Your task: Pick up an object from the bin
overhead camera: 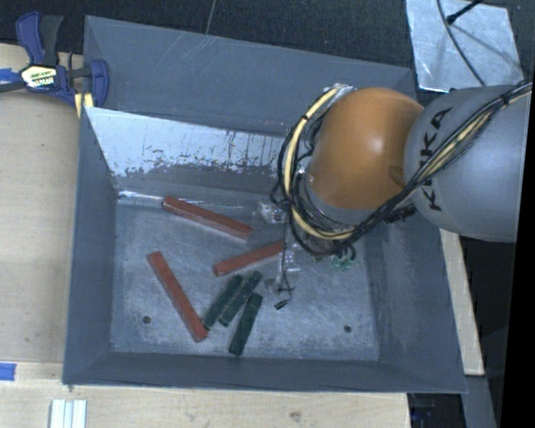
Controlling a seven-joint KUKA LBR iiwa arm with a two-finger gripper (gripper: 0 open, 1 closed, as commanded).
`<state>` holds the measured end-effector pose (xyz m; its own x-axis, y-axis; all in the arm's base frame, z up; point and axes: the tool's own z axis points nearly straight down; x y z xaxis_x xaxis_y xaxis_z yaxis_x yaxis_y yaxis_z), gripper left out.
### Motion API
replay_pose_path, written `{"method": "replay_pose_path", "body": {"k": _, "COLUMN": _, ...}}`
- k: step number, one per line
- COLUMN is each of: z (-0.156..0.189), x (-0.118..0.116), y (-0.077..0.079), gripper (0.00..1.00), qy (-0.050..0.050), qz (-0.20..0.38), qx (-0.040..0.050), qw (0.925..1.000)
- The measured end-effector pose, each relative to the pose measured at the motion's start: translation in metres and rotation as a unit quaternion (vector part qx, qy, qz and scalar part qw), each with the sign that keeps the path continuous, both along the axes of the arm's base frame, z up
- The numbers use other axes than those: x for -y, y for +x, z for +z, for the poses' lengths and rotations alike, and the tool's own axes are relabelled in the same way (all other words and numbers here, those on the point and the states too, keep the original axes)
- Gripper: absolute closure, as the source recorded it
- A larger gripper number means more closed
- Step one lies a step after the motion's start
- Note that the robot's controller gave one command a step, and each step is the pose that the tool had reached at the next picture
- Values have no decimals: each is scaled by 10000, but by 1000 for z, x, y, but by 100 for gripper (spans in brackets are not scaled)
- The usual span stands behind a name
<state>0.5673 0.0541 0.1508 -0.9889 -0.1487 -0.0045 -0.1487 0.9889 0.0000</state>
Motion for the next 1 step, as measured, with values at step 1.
{"method": "replay_pose_path", "body": {"k": 1, "z": -80, "x": 30, "y": 26, "gripper": 0, "qy": -7, "qz": 1218, "qx": 8, "qw": 9926}}
